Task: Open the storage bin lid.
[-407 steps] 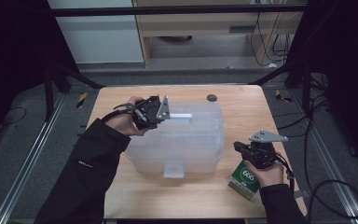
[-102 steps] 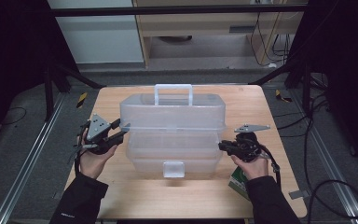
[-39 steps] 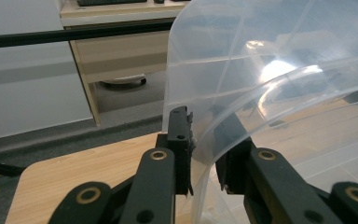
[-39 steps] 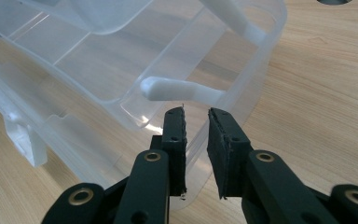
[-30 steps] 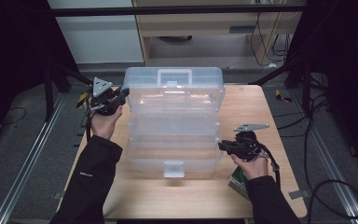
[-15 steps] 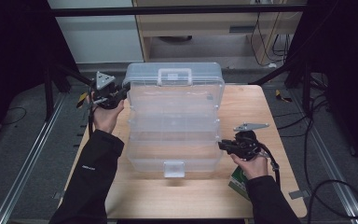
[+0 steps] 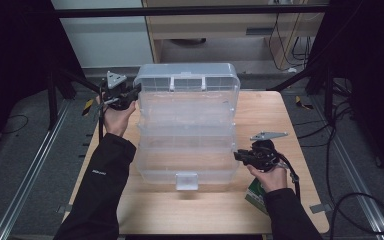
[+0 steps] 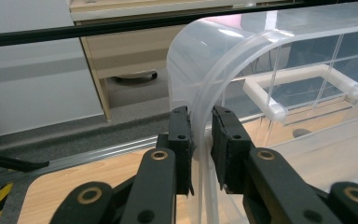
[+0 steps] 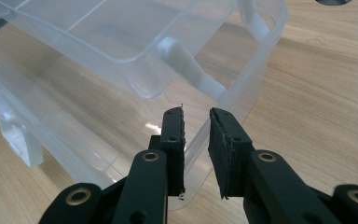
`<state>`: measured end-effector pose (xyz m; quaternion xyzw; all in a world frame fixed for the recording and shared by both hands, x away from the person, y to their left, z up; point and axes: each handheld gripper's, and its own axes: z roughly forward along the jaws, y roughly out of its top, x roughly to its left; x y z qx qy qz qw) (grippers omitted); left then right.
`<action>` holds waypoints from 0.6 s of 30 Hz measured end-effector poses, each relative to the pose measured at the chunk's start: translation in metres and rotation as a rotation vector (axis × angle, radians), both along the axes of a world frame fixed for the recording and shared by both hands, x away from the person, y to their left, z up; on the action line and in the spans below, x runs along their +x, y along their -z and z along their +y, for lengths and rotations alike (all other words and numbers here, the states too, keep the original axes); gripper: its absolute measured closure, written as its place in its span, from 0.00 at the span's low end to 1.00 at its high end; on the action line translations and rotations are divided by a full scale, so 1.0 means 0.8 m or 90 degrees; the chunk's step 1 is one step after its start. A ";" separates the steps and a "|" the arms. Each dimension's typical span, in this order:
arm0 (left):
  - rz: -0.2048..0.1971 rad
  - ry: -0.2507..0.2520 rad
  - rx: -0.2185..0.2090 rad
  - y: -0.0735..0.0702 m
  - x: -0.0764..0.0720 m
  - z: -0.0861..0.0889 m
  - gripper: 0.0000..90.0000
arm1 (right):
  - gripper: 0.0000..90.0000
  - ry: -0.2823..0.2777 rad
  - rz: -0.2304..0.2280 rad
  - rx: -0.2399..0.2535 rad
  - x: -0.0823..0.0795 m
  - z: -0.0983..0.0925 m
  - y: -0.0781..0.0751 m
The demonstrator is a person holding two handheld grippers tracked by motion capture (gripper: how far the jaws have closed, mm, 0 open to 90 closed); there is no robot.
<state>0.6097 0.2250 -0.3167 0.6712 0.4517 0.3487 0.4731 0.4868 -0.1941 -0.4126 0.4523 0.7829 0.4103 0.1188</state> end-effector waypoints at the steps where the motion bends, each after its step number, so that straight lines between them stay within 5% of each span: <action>1: 0.001 -0.001 0.000 0.000 0.002 0.000 0.87 | 0.84 0.000 -0.001 -0.001 0.000 0.000 0.000; 18: 0.016 -0.003 -0.009 0.006 0.036 -0.002 0.87 | 0.82 0.002 -0.001 -0.003 0.001 0.001 0.001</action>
